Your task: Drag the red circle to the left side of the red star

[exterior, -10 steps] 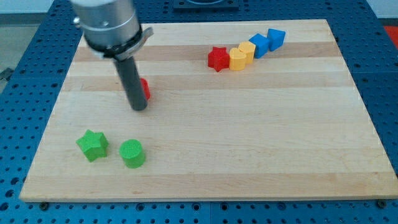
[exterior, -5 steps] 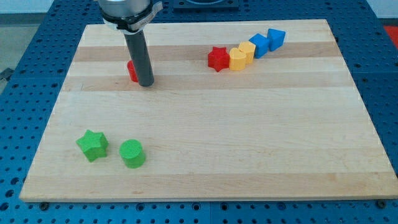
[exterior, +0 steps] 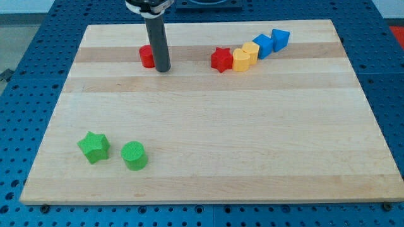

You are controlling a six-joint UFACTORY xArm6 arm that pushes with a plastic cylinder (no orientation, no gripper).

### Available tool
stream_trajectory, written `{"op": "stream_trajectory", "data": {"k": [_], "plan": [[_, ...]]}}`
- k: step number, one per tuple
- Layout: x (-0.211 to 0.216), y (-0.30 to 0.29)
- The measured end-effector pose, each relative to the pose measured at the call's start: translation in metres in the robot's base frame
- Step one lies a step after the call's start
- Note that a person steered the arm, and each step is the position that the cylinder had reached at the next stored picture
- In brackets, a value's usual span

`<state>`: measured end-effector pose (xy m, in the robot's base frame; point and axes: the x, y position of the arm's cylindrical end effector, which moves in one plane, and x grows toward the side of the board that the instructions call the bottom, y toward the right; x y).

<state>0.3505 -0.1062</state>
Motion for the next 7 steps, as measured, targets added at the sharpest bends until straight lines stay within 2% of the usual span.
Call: {"op": "stream_trajectory", "data": {"k": [1, 2, 3, 5, 7], "plan": [[0.017, -0.047], [-0.004, -0.072], [-0.038, -0.071], [-0.047, 0.012], [-0.039, -0.018]]}}
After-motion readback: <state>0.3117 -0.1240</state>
